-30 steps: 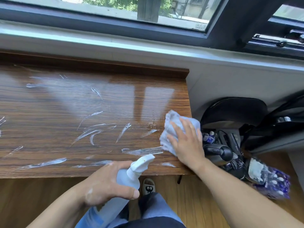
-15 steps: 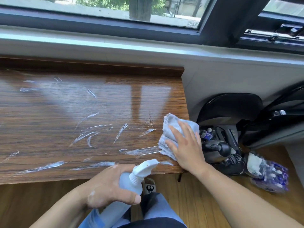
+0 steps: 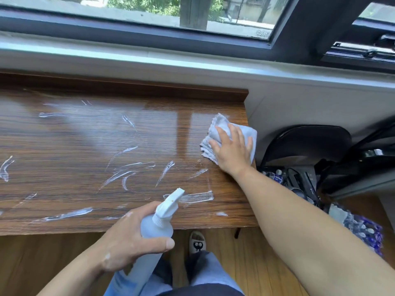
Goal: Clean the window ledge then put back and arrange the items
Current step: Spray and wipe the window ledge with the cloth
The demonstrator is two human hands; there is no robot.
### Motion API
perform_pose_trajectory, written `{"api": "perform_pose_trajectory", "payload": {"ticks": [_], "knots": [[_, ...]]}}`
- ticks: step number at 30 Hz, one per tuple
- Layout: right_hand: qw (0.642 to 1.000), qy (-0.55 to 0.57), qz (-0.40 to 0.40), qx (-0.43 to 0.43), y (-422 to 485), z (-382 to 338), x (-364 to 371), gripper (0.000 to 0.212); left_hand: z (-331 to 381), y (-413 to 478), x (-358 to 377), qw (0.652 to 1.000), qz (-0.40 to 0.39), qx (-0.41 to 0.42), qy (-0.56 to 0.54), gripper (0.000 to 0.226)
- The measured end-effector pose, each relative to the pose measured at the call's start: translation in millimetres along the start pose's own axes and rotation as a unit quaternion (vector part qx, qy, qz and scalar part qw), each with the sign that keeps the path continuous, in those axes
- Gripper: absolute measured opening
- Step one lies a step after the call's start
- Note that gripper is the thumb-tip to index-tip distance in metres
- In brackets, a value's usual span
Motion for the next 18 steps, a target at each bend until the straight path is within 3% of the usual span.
{"api": "perform_pose_trajectory", "payload": {"ticks": [11,14,18], "knots": [[0.995,-0.031,0.050,-0.086,-175.8,57.2,33.7,0.051,6.8,14.6,2.3,0.999,0.009,0.041,-0.013,0.064],[0.995,-0.047,0.046,-0.079,-149.6,43.5,32.4,0.053,10.4,18.6,-0.8,0.999,0.011,0.049,-0.011,0.062],[0.999,-0.030,0.043,-0.008,-55.0,28.0,10.0,0.056,13.9,17.5,-3.9,0.998,0.028,0.056,-0.009,0.060]]}}
Point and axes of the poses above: each hand's wrist, its own y-axis towards the middle knuckle, its own x-axis out of the palm, z = x × y, the point moved 10 cm from there along y, towards the middle knuckle, and after that the axes turned 10 degrees about x, right-handed, at the moved point
